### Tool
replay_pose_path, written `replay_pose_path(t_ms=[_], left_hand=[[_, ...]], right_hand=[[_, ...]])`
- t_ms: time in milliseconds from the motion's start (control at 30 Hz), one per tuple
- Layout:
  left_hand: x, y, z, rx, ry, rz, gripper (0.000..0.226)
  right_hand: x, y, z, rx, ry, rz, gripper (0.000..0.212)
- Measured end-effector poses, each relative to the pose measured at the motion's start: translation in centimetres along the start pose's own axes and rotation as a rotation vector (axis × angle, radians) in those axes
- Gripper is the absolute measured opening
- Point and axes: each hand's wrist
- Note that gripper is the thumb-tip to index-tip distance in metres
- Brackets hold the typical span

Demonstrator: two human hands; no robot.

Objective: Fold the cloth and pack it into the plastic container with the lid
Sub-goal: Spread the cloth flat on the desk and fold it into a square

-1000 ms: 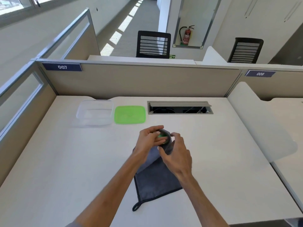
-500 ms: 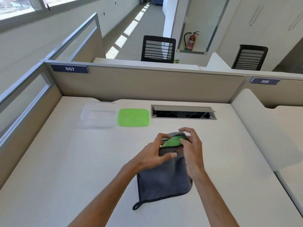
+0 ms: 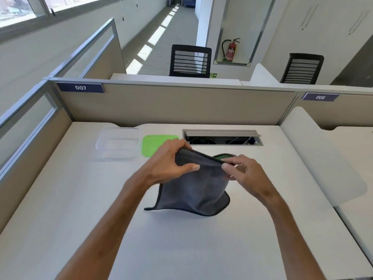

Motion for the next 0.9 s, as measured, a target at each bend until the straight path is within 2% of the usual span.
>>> replay_pose_path(t_ms=[133,200,300,367,433,500,567,733,900], left_hand=[[-0.9,-0.8,-1.3,0.043,-0.031,0.015,0.014],[-0.8,-0.9,-1.6,0.046,-0.036,-0.037,0.010],[-0.9,-1.0,-1.5,0.041,-0.031,-0.185,0.009],[-0.9,-1.2,-1.5,0.045,-0.056,-0.285,0.009],[-0.8,-1.1,-1.3,0.029,-0.100,-0.357,0.008],[-0.7,-1.0,-0.9,-0.021,-0.135,-0.413,0.008],[-1.0,-0.9,-0.2,-0.067,-0.179,-0.458,0.008],[-2.0,-1.1,1.7,-0.189,-0.292,-0.459,0.008],[-3.7,-3.1,2.4,-0.226,-0.355,-0.459,0.015]], right_hand=[[-0.4,0.2,-1.5,-0.198,0.621,0.009,0.008],[-0.5,0.2,-2.6,-0.211,0.729,0.000,0.016],[-1.0,0.0,-4.7,-0.191,0.738,0.088,0.021],[-1.4,0.0,-5.6,-0.060,0.646,0.188,0.019],[-1.7,0.1,-6.3,0.054,0.558,0.216,0.006],[-2.0,0.0,-7.0,0.074,0.551,0.165,0.023],[-2.6,-0.3,-7.1,0.066,0.525,0.081,0.031],[-4.0,-2.7,-5.5,-0.011,0.554,-0.138,0.009],[-4.8,-7.1,-2.7,-0.081,0.548,-0.292,0.016]])
Point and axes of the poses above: each hand's wrist, its own y-axis away from the middle knuckle, its own x-axis out of the palm, z = x × y, and after that the axes turned 9 degrees about -z, right-handed
